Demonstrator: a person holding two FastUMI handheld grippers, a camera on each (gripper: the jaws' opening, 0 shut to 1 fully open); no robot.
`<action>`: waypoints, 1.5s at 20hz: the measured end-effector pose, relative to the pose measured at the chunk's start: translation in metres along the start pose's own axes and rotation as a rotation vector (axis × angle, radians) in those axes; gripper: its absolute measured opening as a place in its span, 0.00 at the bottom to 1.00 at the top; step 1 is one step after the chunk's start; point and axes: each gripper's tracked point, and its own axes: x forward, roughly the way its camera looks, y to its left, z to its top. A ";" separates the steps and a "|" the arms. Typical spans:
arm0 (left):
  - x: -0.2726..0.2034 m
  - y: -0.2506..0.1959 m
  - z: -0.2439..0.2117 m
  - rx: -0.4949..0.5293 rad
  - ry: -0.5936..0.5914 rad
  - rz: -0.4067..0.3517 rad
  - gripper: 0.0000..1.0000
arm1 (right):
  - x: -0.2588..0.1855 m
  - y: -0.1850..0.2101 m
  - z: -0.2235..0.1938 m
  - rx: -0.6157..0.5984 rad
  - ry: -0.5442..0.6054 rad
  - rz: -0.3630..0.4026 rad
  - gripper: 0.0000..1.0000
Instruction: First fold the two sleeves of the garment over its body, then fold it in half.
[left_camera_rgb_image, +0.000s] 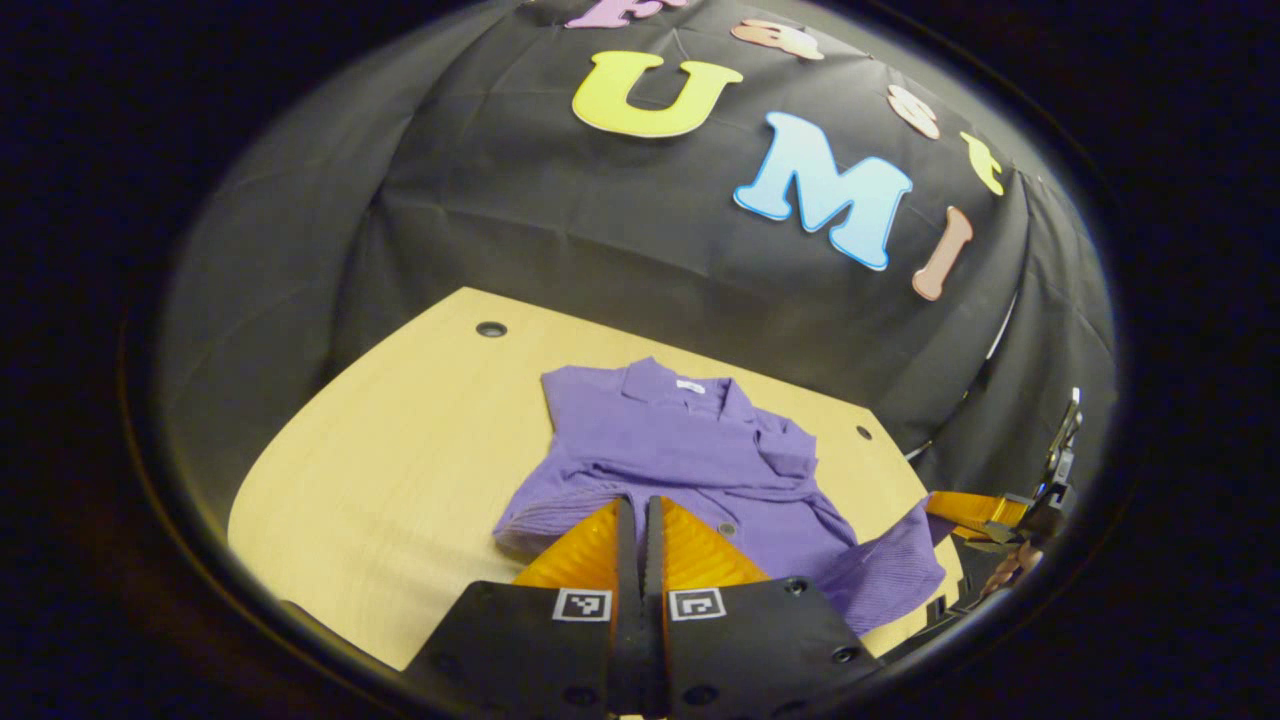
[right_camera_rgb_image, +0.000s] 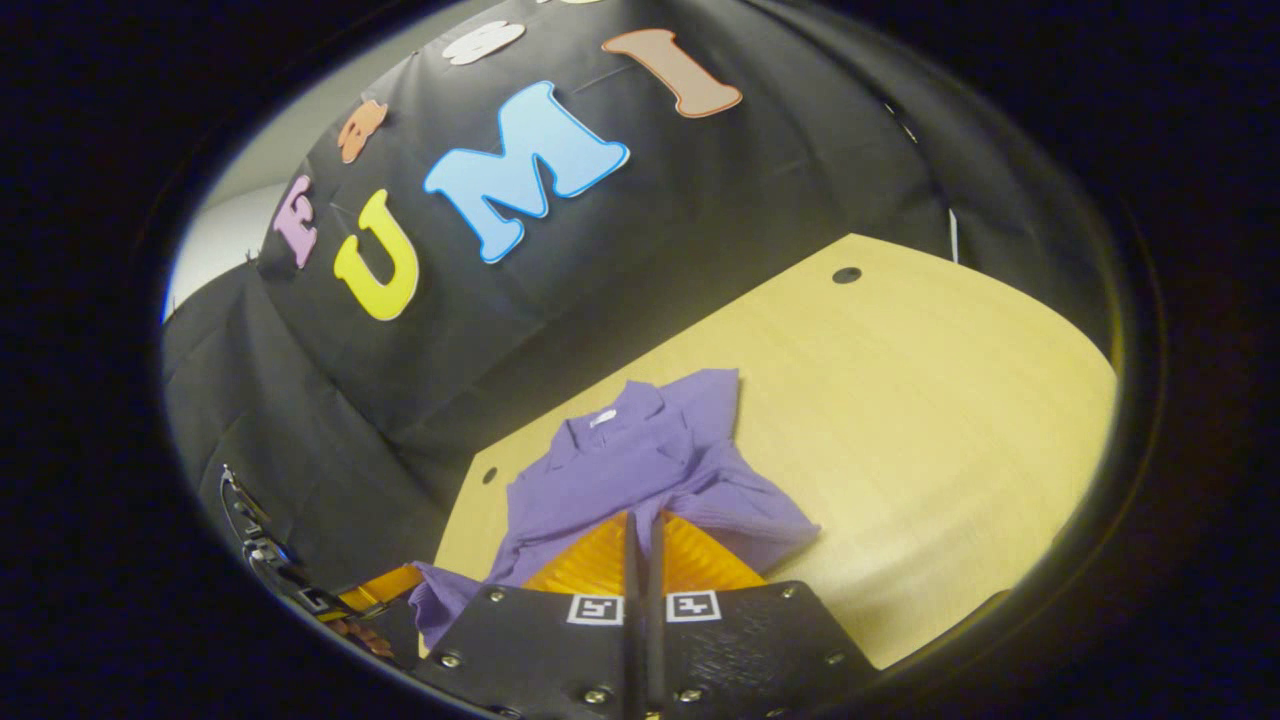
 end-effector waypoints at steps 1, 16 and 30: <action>0.011 -0.001 0.011 -0.008 -0.012 0.006 0.07 | 0.011 -0.004 0.011 -0.025 -0.006 -0.007 0.01; 0.206 -0.004 0.148 0.119 -0.168 0.141 0.07 | 0.179 -0.016 0.128 -0.248 -0.059 -0.004 0.01; 0.297 0.007 0.136 0.243 -0.140 0.258 0.12 | 0.258 -0.051 0.129 -0.371 0.009 -0.098 0.04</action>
